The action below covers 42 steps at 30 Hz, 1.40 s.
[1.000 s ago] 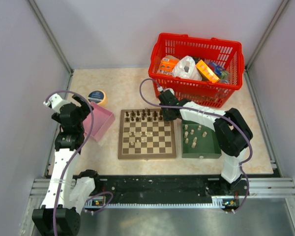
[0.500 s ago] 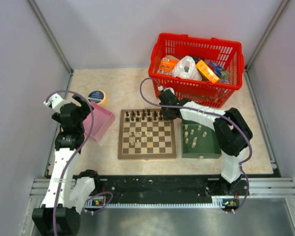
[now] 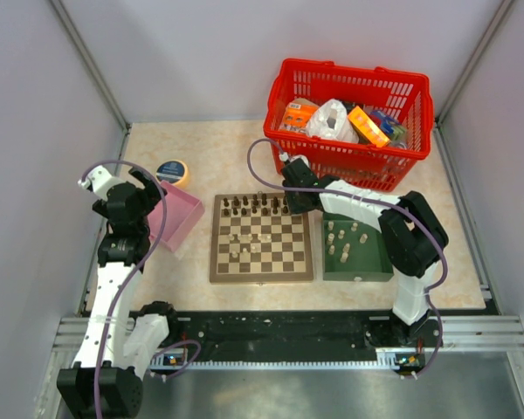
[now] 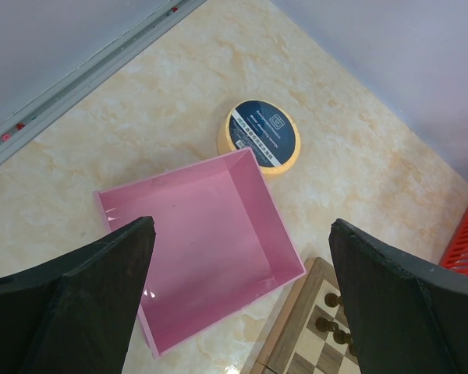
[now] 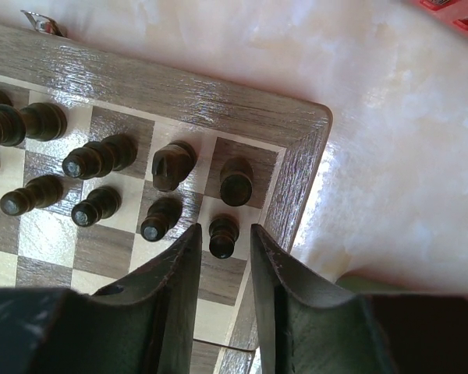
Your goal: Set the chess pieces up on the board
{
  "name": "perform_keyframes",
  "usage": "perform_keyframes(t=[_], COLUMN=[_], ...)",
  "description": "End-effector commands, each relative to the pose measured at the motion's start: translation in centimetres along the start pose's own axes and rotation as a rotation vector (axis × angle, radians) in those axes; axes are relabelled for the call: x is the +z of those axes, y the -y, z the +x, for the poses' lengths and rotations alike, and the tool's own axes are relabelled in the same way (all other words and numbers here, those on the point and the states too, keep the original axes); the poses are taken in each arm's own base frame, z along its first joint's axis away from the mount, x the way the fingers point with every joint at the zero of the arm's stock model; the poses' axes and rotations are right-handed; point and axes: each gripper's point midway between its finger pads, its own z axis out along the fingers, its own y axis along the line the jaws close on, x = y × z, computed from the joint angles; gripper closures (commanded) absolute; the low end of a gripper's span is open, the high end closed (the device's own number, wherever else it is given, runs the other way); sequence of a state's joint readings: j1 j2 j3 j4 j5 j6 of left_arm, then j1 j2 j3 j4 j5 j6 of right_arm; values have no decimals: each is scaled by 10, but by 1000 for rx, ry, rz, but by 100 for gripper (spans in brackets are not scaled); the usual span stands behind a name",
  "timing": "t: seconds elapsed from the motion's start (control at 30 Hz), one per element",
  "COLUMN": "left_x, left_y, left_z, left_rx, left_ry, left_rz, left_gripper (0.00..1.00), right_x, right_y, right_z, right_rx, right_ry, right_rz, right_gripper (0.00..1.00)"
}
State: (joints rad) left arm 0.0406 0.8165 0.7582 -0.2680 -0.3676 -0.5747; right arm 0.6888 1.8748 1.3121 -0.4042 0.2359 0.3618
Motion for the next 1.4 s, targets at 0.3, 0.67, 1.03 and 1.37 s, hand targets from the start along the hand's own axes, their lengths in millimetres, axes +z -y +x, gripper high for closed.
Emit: perform_keyframes(t=[0.3,0.67,1.03,1.37], left_x=[2,4,5,-1], left_y=[5,5,15,12], left_z=[-10,-4,0,-13], left_rx=[-27,-52,-58,-39], left_ry=[39,24,6,51], left_rz=[19,17,73,57], left_gripper=[1,1,1,1], right_x=[-63,-109,-94,-86], right_y=[-1,-38,-103,-108], right_z=[-58,-37,8,19], right_rx=[16,22,-34,-56], right_ry=[185,203,90,66], right_rz=[-68,-219,-319,-282], right_gripper=[45,39,49,52])
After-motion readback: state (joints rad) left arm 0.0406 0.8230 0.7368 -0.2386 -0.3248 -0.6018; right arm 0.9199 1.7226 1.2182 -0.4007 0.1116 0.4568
